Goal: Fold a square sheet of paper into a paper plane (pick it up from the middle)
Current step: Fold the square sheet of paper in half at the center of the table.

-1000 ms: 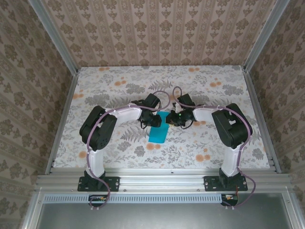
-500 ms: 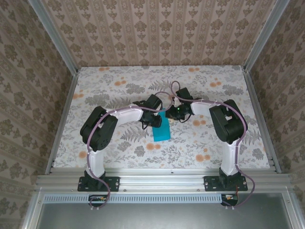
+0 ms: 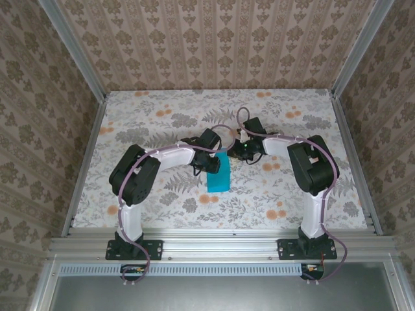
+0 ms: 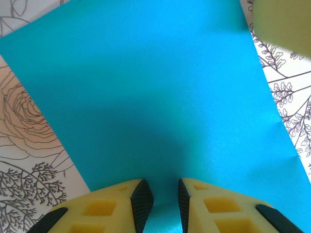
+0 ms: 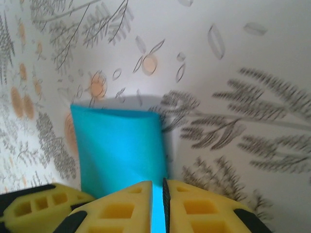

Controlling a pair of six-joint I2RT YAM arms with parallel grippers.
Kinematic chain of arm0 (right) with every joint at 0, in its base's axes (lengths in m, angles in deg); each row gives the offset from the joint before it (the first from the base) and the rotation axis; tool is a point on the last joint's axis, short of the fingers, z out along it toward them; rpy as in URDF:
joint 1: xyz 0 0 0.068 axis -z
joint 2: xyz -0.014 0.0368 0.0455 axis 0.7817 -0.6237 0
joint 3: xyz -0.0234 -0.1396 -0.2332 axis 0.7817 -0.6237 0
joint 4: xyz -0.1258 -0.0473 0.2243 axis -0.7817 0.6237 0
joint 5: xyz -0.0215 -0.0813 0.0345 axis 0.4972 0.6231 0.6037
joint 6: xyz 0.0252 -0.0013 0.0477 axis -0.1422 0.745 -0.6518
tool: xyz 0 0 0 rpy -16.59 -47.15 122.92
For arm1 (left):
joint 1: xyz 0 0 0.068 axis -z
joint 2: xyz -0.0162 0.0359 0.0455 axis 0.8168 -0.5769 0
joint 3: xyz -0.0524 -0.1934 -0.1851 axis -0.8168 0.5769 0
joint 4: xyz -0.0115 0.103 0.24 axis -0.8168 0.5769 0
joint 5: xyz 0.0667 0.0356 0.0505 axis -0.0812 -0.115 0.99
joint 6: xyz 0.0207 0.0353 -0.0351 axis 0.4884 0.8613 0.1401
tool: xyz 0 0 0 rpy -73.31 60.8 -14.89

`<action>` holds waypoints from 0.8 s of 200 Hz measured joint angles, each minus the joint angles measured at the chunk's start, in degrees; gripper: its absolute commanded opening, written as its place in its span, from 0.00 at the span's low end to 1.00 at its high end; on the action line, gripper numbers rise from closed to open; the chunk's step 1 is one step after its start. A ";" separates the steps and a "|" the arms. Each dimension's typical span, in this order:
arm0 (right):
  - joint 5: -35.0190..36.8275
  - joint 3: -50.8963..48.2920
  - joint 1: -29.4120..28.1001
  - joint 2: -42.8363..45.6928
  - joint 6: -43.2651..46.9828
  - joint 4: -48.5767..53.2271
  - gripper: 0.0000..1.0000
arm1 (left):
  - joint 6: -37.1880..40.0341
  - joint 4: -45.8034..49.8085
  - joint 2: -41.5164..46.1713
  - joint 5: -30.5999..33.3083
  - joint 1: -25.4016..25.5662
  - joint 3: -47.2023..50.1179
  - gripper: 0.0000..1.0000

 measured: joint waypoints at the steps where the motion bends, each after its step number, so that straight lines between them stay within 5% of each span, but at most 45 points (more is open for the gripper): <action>1: -0.07 -0.11 -0.07 0.09 -0.07 -0.09 0.17 | 0.02 0.00 0.00 0.00 0.00 0.00 0.29; 160: 0.57 7.10 -0.74 -5.97 0.63 1.27 0.16 | 1.07 -1.31 0.55 0.31 0.07 0.98 0.29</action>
